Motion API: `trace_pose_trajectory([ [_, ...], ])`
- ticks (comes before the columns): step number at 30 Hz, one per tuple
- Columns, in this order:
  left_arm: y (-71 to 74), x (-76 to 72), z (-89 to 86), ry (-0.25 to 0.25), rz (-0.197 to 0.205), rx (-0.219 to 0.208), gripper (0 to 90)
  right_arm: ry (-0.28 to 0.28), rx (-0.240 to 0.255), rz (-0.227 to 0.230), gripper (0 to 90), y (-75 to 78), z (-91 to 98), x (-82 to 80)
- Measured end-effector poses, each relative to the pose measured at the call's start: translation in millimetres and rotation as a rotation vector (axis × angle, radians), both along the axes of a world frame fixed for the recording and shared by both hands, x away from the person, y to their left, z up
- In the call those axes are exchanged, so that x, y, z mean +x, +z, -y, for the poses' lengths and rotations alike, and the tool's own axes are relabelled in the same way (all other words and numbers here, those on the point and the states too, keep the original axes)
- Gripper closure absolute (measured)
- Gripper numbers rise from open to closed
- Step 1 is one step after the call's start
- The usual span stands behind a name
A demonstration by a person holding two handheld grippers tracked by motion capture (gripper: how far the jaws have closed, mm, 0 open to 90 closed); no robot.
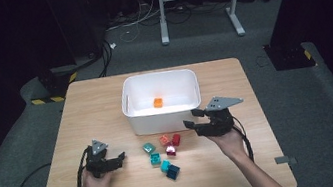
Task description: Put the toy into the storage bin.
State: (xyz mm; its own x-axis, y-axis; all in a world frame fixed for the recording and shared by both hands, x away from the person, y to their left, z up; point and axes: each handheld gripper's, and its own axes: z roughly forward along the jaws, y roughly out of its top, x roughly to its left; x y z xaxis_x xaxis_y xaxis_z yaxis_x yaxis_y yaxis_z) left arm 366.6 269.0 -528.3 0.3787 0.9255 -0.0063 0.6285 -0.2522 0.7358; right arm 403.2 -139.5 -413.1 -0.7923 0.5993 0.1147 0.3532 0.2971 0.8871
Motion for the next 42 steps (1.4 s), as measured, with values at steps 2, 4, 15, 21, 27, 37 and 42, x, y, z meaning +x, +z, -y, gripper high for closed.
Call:
trace_pose_trajectory([
  [2,0.0,0.0,0.0,0.000,0.000,0.000,16.2,0.003,-0.002,-0.001,44.3,-4.3,-1.2,-1.3],
  [4,-0.1,0.0,0.2,0.001,0.001,-0.002,16.2,0.007,-0.009,-0.003,44.2,-9.9,-3.4,-2.9],
  [15,-0.1,-0.2,0.2,0.000,0.002,-0.001,16.2,0.008,-0.034,-0.028,43.4,-35.2,-14.3,-3.6],
  [21,-0.2,-0.2,0.2,0.001,0.002,-0.001,16.3,0.010,-0.057,-0.039,43.1,-48.8,-21.9,-1.6],
  [27,-0.1,-0.2,0.3,0.001,0.002,-0.002,16.2,0.012,-0.072,-0.050,42.9,-57.7,-27.1,1.3],
  [37,-0.2,-0.2,0.2,0.001,0.002,-0.001,16.2,0.008,-0.098,-0.063,42.5,-71.6,-35.5,6.5],
  [42,-0.1,-0.2,0.2,0.001,0.002,-0.001,16.2,0.011,-0.107,-0.067,42.4,-76.4,-39.0,8.7],
])
